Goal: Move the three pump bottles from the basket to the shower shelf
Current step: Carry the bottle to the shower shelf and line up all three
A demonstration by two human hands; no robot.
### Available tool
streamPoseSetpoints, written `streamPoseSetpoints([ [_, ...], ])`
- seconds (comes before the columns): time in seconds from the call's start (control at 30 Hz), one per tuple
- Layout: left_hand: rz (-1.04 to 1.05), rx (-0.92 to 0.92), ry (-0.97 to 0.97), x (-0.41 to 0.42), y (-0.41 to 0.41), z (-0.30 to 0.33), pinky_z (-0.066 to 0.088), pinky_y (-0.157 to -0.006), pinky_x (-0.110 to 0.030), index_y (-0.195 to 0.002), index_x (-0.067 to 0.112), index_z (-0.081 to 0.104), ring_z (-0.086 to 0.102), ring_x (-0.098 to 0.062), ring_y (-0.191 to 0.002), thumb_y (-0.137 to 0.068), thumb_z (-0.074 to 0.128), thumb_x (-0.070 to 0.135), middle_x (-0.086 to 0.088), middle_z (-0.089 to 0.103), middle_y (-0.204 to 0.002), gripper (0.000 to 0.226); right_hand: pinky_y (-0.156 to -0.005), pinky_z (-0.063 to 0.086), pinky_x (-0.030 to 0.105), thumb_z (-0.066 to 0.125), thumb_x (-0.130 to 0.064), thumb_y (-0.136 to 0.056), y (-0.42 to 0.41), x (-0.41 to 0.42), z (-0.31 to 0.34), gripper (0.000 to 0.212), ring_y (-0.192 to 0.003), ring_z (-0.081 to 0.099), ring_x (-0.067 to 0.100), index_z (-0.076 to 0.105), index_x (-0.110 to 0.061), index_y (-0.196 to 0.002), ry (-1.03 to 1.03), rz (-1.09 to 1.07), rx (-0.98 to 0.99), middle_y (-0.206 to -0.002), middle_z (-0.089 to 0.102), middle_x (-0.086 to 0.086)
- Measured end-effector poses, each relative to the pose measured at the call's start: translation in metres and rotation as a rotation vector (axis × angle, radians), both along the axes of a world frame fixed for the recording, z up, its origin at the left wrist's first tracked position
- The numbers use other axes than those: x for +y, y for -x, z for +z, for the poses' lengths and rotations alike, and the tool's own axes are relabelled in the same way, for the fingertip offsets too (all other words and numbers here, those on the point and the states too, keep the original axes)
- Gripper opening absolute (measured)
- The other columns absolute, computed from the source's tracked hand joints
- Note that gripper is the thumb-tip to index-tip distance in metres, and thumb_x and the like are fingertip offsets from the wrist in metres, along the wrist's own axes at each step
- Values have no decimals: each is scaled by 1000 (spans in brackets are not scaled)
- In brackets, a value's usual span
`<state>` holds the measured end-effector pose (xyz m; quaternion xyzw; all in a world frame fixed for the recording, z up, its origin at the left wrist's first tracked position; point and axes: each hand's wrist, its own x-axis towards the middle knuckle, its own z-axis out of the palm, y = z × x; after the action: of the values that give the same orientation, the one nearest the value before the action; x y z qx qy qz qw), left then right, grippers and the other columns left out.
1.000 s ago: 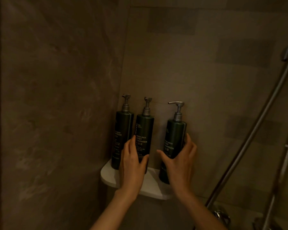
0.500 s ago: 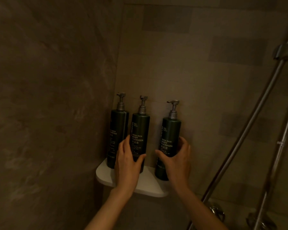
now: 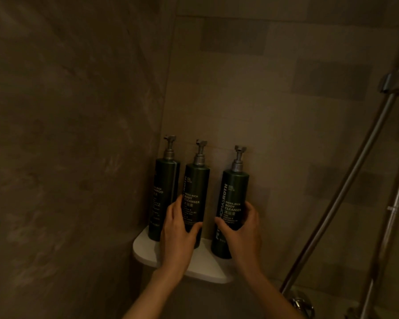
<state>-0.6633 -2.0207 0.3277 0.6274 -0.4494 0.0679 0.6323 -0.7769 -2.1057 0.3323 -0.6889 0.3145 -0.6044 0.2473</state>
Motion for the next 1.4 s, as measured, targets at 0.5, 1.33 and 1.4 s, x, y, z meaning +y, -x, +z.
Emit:
streamPoseSetpoints([
  [0.5, -3, -11, 5, 1, 3, 2, 38, -107, -39, -145, 20, 27, 38, -16, -131, -80, 70, 18, -1, 37, -144, 78, -72, 40, 14, 81, -37, -65, -5, 9, 3, 73, -94, 51, -5, 38, -41, -124, -4, 57, 11, -109, 45, -25],
  [1.33, -24, -13, -21, 2, 0, 2, 36, -106, -33, -144, 20, 25, 38, -16, -131, -81, 69, 20, -1, 34, -146, 77, -71, 35, 7, 77, -28, -74, -6, 10, 5, 70, -93, 49, -5, 40, -27, -134, -13, 79, 59, -112, 46, -16],
  [1.4, -24, -17, -20, 2, 0, 3, 36, -106, -33, -144, 19, 26, 38, -17, -131, -81, 69, 20, -2, 35, -145, 77, -70, 35, 8, 77, -28, -74, -6, 10, 6, 70, -92, 48, -5, 40, -26, -134, -14, 81, 63, -111, 45, -16],
])
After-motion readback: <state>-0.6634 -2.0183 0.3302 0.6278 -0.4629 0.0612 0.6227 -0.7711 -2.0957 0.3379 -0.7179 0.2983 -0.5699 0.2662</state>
